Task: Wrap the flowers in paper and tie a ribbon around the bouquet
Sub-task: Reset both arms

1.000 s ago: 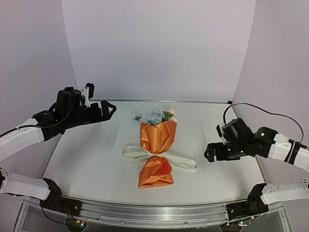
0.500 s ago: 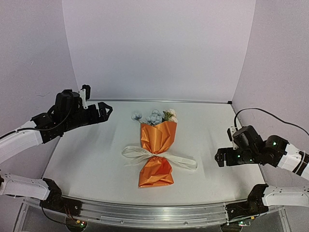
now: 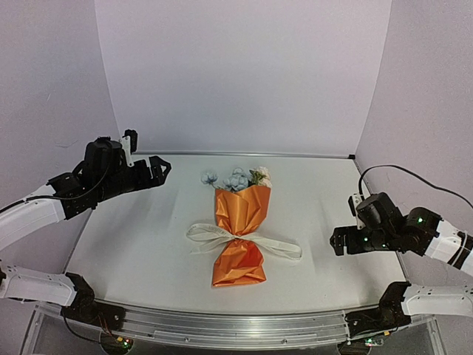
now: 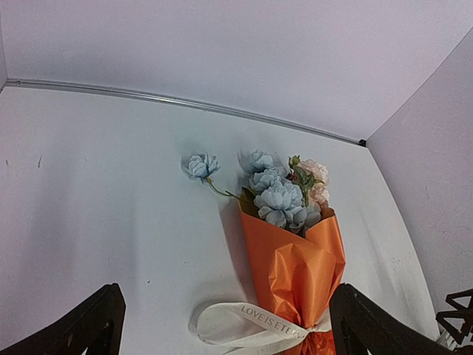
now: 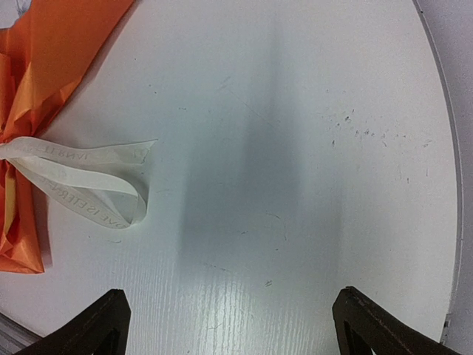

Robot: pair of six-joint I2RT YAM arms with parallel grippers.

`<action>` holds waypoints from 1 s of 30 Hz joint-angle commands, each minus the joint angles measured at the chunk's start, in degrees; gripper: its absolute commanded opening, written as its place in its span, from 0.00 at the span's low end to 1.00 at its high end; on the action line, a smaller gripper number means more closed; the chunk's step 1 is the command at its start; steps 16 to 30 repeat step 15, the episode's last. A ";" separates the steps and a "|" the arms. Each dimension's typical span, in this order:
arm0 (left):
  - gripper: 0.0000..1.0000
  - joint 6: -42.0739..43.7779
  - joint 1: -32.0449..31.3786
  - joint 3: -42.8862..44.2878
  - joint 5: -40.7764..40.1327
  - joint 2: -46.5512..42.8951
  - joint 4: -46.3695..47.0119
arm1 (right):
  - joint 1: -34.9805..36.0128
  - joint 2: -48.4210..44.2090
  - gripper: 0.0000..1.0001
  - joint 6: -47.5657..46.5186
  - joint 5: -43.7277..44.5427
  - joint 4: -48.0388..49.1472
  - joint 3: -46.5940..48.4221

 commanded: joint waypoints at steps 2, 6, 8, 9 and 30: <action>1.00 0.90 -0.01 0.70 -0.50 -1.63 -0.32 | -0.22 -0.55 0.98 -0.16 1.66 -0.53 0.32; 1.00 1.04 0.00 0.58 -0.07 -1.92 -0.17 | -0.22 -1.10 0.98 -0.22 1.84 -0.75 0.24; 1.00 1.04 -0.01 0.55 0.06 -2.00 -0.09 | -0.22 -1.23 0.98 -0.39 1.85 -0.92 0.32; 1.00 1.06 -0.01 0.56 0.09 -2.06 -0.07 | -0.22 -1.25 0.98 -0.44 1.87 -1.00 0.38; 1.00 1.47 -0.02 0.32 0.35 -2.39 0.27 | -0.22 -1.21 0.98 -0.46 1.74 -1.09 0.77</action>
